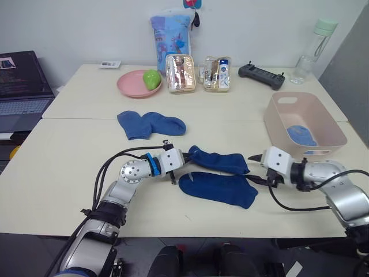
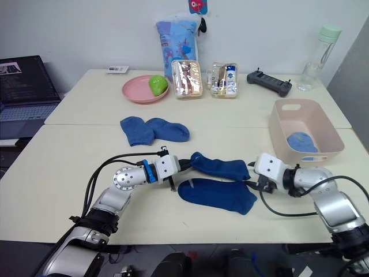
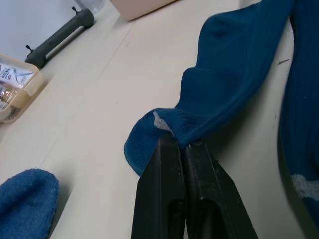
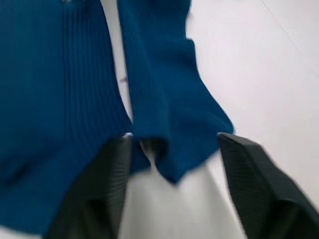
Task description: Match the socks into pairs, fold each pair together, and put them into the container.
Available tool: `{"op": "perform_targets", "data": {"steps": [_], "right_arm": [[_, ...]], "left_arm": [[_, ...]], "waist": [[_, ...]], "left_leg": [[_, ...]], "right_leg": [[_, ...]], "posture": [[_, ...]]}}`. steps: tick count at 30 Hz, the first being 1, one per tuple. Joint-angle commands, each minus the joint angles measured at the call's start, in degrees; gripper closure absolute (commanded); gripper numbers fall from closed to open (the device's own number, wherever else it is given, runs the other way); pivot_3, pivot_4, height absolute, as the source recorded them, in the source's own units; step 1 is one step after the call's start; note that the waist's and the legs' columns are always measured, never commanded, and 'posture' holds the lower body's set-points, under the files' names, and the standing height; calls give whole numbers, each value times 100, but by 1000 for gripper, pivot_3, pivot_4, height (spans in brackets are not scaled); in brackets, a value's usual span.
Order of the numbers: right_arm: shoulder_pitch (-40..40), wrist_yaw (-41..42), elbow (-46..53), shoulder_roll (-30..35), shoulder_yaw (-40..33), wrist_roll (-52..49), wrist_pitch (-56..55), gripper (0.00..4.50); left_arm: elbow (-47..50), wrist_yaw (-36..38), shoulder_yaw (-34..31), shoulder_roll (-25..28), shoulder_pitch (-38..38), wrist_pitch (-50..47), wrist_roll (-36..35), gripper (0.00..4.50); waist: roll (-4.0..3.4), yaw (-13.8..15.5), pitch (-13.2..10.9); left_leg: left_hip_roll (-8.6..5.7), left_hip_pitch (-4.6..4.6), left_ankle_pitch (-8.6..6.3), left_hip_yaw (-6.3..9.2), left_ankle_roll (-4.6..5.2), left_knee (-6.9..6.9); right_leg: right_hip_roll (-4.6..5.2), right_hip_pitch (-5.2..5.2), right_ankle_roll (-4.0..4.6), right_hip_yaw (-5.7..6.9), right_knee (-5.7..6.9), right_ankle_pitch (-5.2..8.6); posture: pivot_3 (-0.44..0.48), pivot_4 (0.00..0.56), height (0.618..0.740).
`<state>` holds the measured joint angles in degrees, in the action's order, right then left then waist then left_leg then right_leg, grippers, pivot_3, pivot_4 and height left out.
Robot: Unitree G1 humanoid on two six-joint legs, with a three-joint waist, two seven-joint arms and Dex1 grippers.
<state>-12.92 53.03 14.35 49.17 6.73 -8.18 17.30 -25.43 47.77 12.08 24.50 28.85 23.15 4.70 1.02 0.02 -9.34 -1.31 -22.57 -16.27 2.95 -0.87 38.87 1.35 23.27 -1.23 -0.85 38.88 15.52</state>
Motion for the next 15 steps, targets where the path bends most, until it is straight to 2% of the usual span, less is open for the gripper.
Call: {"op": "perform_targets", "data": {"steps": [1,4,8,15], "right_arm": [[339,110,649,265,-331,33,-303,1305],[570,-209,609,331,-257,661,-993,1305],[509,-732,246,108,-59,1375,-1714,1305],[224,-985,-316,-270,308,1953,-2166,1305]], "left_arm": [[420,233,-106,99,55,-350,-318,4500],[619,458,-116,172,82,-699,-490,4500],[769,579,-92,216,117,-905,-553,4500],[747,584,-67,187,186,-945,-542,4500]], "waist": [[0,-4,0],[0,-20,0],[0,-24,0],[0,-16,0]], "left_leg": [[1,0,0,1,0,0],[2,1,0,-1,0,0],[2,10,0,-7,0,0],[1,9,1,-8,-1,0]], "right_leg": [[-1,0,0,0,0,0],[-2,0,0,0,0,0],[-4,-3,0,-4,6,0],[-6,-3,0,-6,4,0]], "posture": [[0,150,740],[0,150,740],[0,150,740],[0,150,740]]}}
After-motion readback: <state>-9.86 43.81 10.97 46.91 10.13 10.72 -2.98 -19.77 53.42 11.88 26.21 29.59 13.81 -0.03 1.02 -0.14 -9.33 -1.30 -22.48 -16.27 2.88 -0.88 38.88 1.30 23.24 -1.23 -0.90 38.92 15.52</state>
